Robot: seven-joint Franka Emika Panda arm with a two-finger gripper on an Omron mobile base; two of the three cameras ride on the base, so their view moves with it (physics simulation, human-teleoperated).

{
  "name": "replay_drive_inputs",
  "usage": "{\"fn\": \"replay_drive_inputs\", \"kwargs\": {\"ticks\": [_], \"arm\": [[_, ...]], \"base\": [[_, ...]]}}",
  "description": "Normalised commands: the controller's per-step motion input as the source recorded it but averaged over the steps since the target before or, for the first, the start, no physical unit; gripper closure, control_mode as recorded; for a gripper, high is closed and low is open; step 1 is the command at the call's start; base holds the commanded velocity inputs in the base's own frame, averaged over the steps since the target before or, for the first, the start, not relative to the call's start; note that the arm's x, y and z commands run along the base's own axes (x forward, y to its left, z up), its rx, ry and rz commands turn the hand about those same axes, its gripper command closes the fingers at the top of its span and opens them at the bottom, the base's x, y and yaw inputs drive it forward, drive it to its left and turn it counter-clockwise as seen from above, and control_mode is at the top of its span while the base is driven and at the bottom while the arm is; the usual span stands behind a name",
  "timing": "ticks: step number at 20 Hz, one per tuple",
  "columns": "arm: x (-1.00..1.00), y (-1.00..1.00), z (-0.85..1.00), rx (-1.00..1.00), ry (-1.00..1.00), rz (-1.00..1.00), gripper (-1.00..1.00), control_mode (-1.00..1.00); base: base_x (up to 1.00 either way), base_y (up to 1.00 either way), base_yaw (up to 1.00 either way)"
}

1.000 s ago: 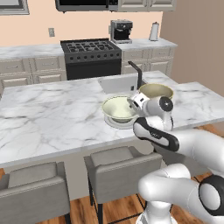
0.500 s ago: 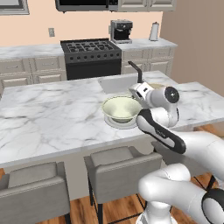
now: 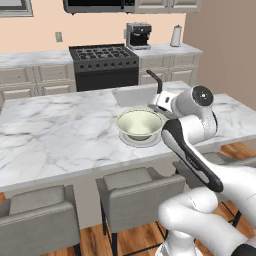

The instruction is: Move the bowls from the cabinet to the plates on the dining table.

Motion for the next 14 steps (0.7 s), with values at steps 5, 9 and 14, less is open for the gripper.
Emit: {"fn": "replay_drive_inputs", "kwargs": {"ticks": [5,9,14], "arm": [[-0.62,-0.02,0.48,-0.35,0.05,0.21,-1.00,-1.00],[-0.43,-0.04,0.03,-0.27,0.02,0.25,-1.00,-1.00],[-0.27,-0.25,0.00,-0.04,0.00,0.17,-1.00,-1.00]], "base": [[0.00,0.00,0.00],[0.00,0.00,0.00],[0.00,0.00,0.00]]}}
